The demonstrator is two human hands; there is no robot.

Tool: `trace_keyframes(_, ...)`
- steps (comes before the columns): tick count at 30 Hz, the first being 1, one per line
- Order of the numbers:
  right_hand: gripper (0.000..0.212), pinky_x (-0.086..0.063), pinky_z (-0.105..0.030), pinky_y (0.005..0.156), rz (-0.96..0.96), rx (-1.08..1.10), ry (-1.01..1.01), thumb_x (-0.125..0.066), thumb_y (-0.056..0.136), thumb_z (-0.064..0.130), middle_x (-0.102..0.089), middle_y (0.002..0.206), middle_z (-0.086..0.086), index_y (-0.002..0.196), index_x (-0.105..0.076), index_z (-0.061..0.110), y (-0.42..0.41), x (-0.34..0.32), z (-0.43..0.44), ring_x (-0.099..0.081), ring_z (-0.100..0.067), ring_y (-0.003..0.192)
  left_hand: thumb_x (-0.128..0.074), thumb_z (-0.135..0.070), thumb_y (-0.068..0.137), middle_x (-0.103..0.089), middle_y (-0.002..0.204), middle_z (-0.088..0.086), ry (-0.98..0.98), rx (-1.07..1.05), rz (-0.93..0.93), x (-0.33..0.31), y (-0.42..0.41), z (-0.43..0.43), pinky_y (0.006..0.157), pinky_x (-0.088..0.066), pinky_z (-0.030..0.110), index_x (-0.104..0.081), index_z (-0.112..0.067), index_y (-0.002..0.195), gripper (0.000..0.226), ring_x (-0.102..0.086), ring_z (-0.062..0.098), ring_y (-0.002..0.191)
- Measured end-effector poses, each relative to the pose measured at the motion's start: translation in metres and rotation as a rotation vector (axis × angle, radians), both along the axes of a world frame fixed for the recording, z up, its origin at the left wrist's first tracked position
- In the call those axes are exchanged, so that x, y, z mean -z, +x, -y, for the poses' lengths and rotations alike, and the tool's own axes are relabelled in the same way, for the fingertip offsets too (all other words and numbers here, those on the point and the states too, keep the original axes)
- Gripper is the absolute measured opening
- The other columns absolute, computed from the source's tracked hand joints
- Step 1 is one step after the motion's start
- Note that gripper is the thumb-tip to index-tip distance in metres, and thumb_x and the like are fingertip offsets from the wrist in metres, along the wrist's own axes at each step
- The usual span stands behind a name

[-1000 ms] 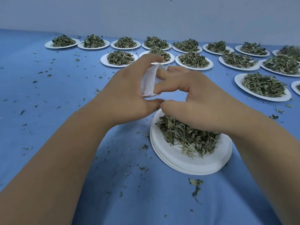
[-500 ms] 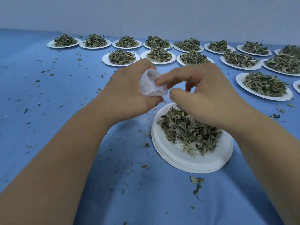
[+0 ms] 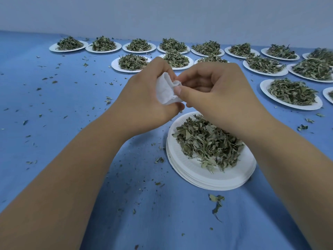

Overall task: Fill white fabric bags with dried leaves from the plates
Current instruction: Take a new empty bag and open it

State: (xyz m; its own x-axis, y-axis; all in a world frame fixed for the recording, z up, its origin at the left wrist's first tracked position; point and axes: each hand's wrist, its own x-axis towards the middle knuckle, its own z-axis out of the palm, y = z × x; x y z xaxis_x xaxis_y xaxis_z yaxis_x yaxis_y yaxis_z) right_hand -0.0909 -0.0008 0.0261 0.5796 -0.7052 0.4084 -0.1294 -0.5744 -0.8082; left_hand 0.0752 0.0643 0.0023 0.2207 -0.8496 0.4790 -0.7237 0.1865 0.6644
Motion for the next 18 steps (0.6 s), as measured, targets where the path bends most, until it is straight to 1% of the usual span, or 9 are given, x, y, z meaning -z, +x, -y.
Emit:
trace_keyframes(3, 0.005, -0.049, -0.014, 0.061, -0.014, 0.023, -0.015, -0.075, 0.088, 0.009, -0.075, 0.074, 0.003, 0.088, -0.077, 0.014, -0.0008, -0.0001, 0.002, -0.065, -0.001, 0.061, -0.08, -0.03, 0.076, -0.061, 0.095, -0.022, 0.002, 0.047, -0.032, -0.0012, -0.0011, -0.0035, 0.066, -0.051, 0.018, -0.048, -0.037, 0.107, 0.044, -0.062, 0.003, 0.086)
trace_keyframes(5, 0.005, -0.043, -0.013, 0.059, -0.019, 0.048, -0.011, -0.075, 0.088, 0.013, -0.075, 0.074, 0.002, 0.085, -0.077, 0.016, -0.001, -0.0002, 0.0034, -0.06, -0.001, 0.059, -0.08, -0.028, 0.074, -0.063, 0.102, -0.02, 0.028, 0.109, -0.03, -0.0021, -0.0019, -0.0048, 0.08, -0.055, 0.024, -0.045, -0.041, 0.123, 0.062, -0.063, 0.003, 0.097)
trace_keyframes(6, 0.006, -0.041, -0.013, 0.058, -0.013, 0.064, -0.005, -0.074, 0.088, 0.015, -0.074, 0.074, 0.003, 0.084, -0.077, 0.018, -0.0011, -0.0004, 0.0043, -0.058, -0.001, 0.059, -0.08, -0.026, 0.073, -0.063, 0.105, -0.018, 0.042, 0.133, -0.017, -0.0022, -0.0022, -0.0056, 0.086, -0.054, 0.025, -0.041, -0.045, 0.132, 0.073, -0.062, 0.002, 0.103)
trace_keyframes(7, 0.007, -0.04, -0.013, 0.058, -0.007, 0.085, -0.004, -0.074, 0.089, 0.016, -0.073, 0.072, 0.005, 0.083, -0.077, 0.02, -0.0012, -0.0004, 0.0053, -0.056, -0.001, 0.058, -0.082, -0.025, 0.073, -0.061, 0.108, -0.02, 0.048, 0.148, 0.005, -0.0021, -0.002, -0.006, 0.089, -0.051, 0.018, -0.037, -0.047, 0.139, 0.083, -0.059, -0.002, 0.107)
trace_keyframes(8, 0.008, -0.039, -0.012, 0.057, -0.007, 0.106, -0.009, -0.073, 0.089, 0.018, -0.07, 0.069, 0.01, 0.083, -0.076, 0.022, -0.0014, -0.001, 0.0064, -0.053, 0.0, 0.057, -0.083, -0.024, 0.073, -0.058, 0.114, -0.026, 0.047, 0.158, 0.029, -0.0018, -0.0017, -0.0061, 0.087, -0.045, 0.007, -0.033, -0.048, 0.144, 0.09, -0.056, -0.008, 0.109)
trace_keyframes(10, 0.009, -0.036, -0.012, 0.056, -0.022, 0.127, -0.012, -0.072, 0.09, 0.021, -0.063, 0.064, 0.014, 0.081, -0.076, 0.022, -0.0015, -0.0022, 0.0077, -0.048, 0.0, 0.055, -0.083, -0.024, 0.074, -0.048, 0.117, -0.045, 0.035, 0.167, 0.044, -0.0029, -0.0007, -0.006, 0.084, -0.035, -0.004, -0.028, -0.049, 0.148, 0.096, -0.048, -0.019, 0.111)
trace_keyframes(14, 0.012, -0.03, -0.013, 0.047, -0.02, 0.093, 0.066, -0.07, 0.091, 0.016, -0.05, 0.064, 0.001, 0.08, -0.073, 0.014, 0.0008, -0.0037, 0.0071, -0.035, -0.003, 0.047, -0.082, -0.024, 0.074, -0.043, 0.12, -0.053, 0.025, 0.185, 0.043, -0.0045, 0.0002, -0.0057, 0.086, -0.031, -0.006, -0.026, -0.051, 0.151, 0.099, -0.042, -0.026, 0.115)
trace_keyframes(16, 0.012, -0.03, -0.014, 0.047, -0.029, 0.085, 0.064, -0.069, 0.091, 0.015, -0.048, 0.065, 0.0, 0.079, -0.072, 0.013, 0.0027, -0.0036, 0.0073, -0.034, -0.004, 0.049, -0.083, -0.025, 0.074, -0.043, 0.125, -0.048, 0.028, 0.19, 0.041, -0.0039, -0.0016, -0.0048, 0.087, -0.035, -0.003, -0.026, -0.05, 0.152, 0.1, -0.041, -0.022, 0.12)
trace_keyframes(18, 0.011, -0.03, -0.013, 0.049, -0.038, 0.057, 0.054, -0.069, 0.092, 0.014, -0.048, 0.065, 0.0, 0.082, -0.072, 0.012, 0.0044, -0.0036, 0.007, -0.035, -0.004, 0.051, -0.085, -0.021, 0.074, -0.042, 0.141, -0.035, 0.031, 0.205, 0.003, -0.0043, -0.0029, -0.0032, 0.093, -0.038, 0.002, -0.024, -0.044, 0.155, 0.104, -0.04, -0.015, 0.129)
